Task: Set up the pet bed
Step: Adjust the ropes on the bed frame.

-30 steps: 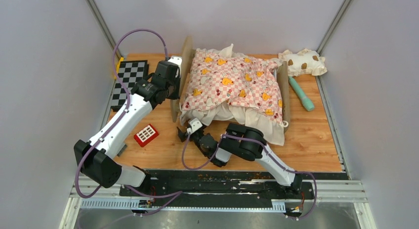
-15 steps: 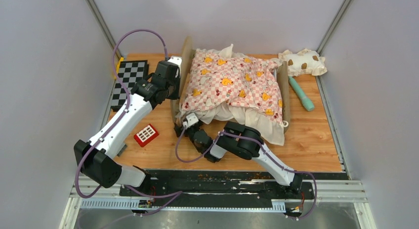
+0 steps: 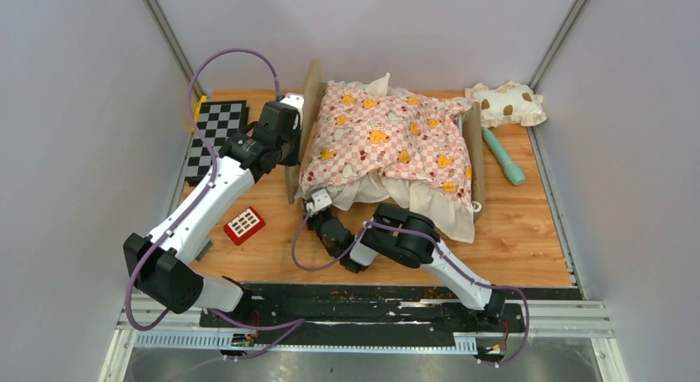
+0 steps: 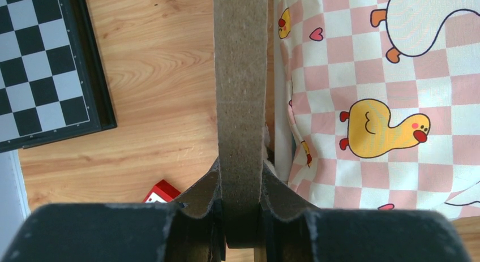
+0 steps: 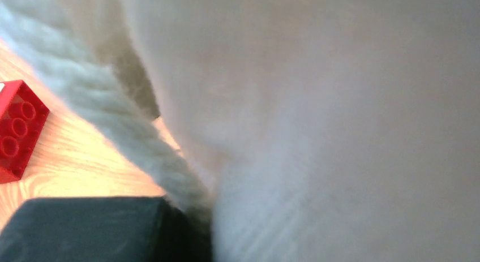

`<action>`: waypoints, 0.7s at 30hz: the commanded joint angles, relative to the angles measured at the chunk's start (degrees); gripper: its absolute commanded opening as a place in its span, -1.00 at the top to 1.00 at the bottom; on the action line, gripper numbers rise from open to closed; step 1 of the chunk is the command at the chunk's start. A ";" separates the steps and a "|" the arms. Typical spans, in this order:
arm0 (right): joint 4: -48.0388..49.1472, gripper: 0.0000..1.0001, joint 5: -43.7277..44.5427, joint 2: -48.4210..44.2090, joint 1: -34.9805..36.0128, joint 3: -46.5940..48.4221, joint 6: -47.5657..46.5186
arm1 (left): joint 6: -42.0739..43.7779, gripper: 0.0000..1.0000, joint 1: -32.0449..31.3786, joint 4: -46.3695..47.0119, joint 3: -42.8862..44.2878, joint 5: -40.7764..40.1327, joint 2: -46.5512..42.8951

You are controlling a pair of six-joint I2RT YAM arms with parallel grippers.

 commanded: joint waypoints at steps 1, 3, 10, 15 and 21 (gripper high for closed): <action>6.67 1.00 1.79 -1.24 -0.46 -6.24 2.43 | -0.02 1.00 -0.56 8.70 2.25 1.76 -5.89; 9.50 1.00 0.72 -3.26 0.25 -10.30 2.19 | 0.08 1.00 -0.55 9.06 1.69 1.31 -6.09; 12.57 1.00 -0.67 -10.57 2.97 -21.22 3.06 | -0.01 1.00 -0.56 10.85 -2.21 0.88 -6.97; 7.28 1.00 -4.85 -15.32 4.19 -23.52 4.29 | -0.87 1.00 -0.60 12.43 -6.16 0.90 -8.36; 0.41 1.00 -7.95 -21.24 6.00 -26.96 4.80 | -2.27 1.00 -0.53 16.10 -12.88 -0.45 -11.47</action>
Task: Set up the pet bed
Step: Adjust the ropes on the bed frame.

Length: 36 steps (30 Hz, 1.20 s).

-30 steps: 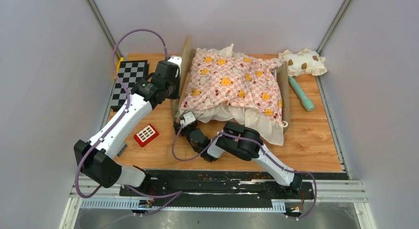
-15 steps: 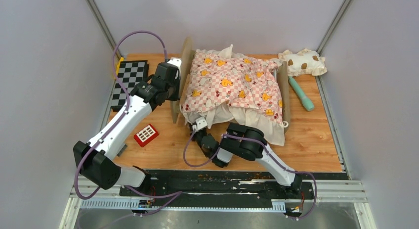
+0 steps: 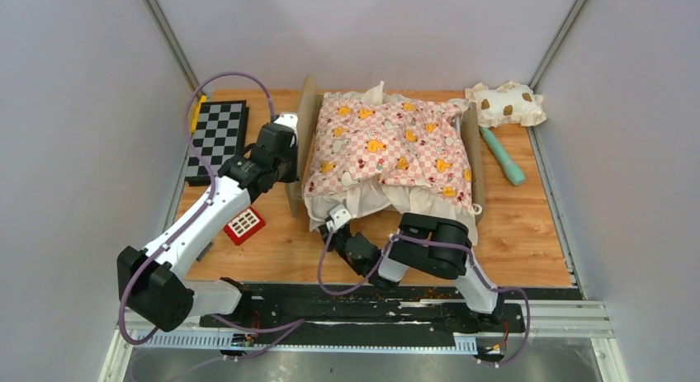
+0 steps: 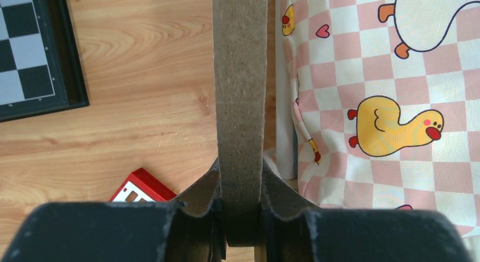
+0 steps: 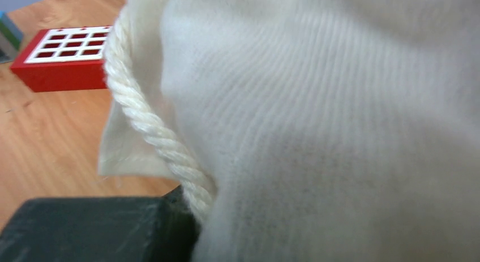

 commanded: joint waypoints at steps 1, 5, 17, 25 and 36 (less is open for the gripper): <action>-5.11 1.00 -4.24 -6.23 1.27 -2.77 2.26 | 1.05 1.00 -0.55 9.95 -1.32 -0.79 -6.07; -12.10 1.00 -7.69 -10.55 1.45 -4.18 4.17 | -0.17 1.00 -0.52 11.50 -4.07 -0.64 -6.96; -32.96 1.00 -24.11 -22.20 1.65 -5.13 1.80 | -2.17 1.00 -0.54 15.03 -8.40 -2.40 -7.64; -54.32 1.00 -28.29 -24.28 1.73 0.53 0.33 | -2.55 1.00 -0.51 15.46 -9.06 -2.86 -7.38; -67.23 -0.27 -16.16 -35.36 1.58 -1.67 7.49 | -2.56 1.00 -0.48 15.52 -9.73 -3.48 -6.91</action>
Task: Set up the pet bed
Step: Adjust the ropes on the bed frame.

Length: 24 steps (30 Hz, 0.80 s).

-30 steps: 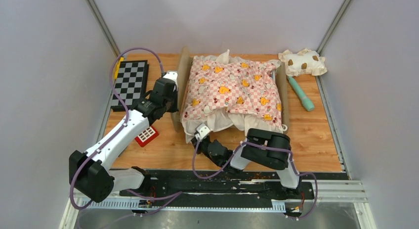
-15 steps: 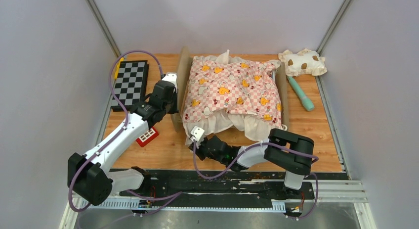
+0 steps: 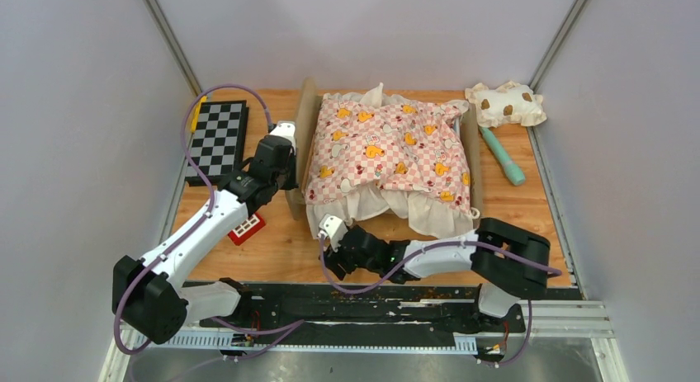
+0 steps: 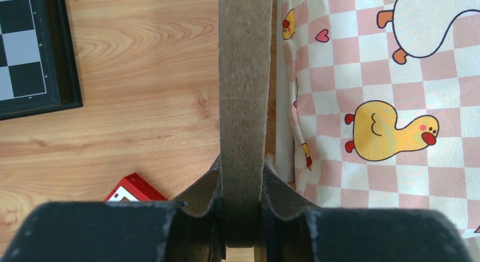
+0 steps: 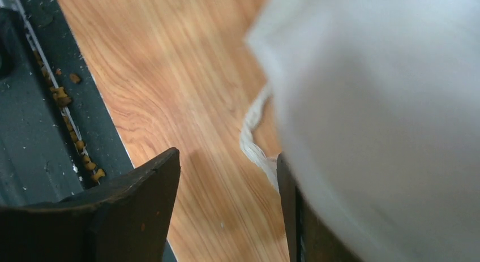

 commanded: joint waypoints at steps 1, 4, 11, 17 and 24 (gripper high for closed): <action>-11.73 -0.21 10.88 -8.97 -0.10 0.23 8.45 | -1.29 1.00 -0.08 6.77 0.34 -1.99 -1.92; -23.58 0.16 18.89 -13.36 -0.64 1.31 16.40 | -1.42 1.00 -0.06 6.44 0.26 -2.52 -1.90; -39.84 0.64 34.28 -26.84 -2.30 -4.45 37.17 | -1.65 1.00 -0.08 5.73 -0.28 -5.26 -2.44; -43.09 0.60 38.13 -40.37 -12.45 -11.46 42.45 | -2.72 1.00 -0.05 5.16 -1.25 -7.28 -3.57; -32.46 0.46 27.78 -46.08 -30.97 -16.47 33.71 | -3.61 1.00 -0.05 5.54 -2.16 -5.56 -3.41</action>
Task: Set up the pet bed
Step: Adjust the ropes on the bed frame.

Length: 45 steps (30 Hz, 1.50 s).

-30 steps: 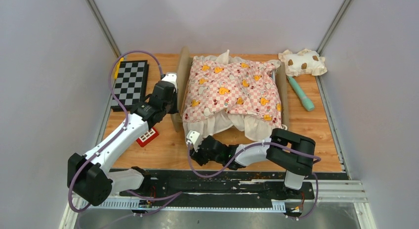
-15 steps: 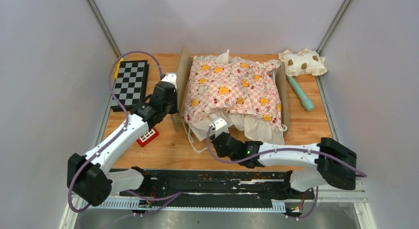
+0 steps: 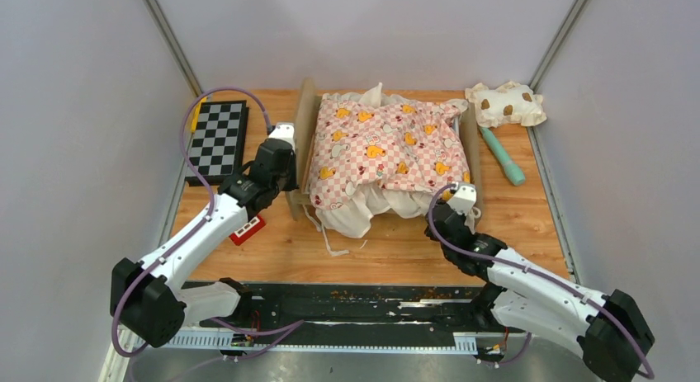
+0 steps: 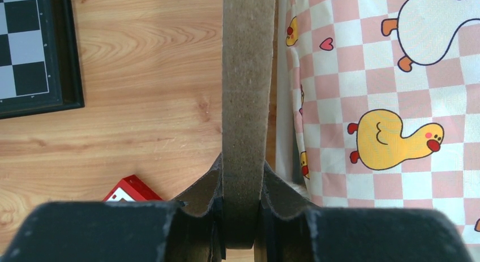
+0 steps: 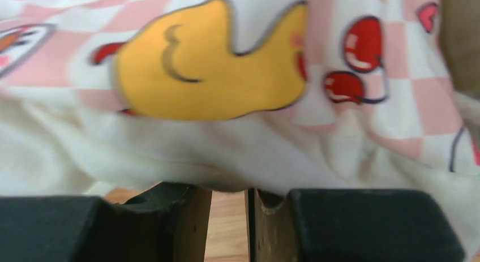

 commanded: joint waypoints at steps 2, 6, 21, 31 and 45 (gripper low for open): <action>9.23 0.46 -7.93 0.62 -12.10 -0.05 -6.39 | -2.06 1.00 0.36 3.76 -0.61 -2.25 -2.10; 13.36 0.43 -9.98 5.73 -16.83 4.63 -11.84 | -1.29 0.89 0.36 3.18 -0.80 -1.02 -1.97; 21.72 0.00 -28.91 6.43 -16.20 10.17 -23.66 | 0.52 -0.15 0.36 1.89 2.34 -0.76 1.49; 16.70 -0.14 -13.08 -4.36 8.57 6.80 -21.59 | 2.27 -0.37 0.36 -0.31 5.25 -0.86 1.31; 46.90 -0.18 -12.95 37.46 28.87 20.35 -31.50 | 4.50 -0.46 2.95 -6.94 10.34 1.30 2.14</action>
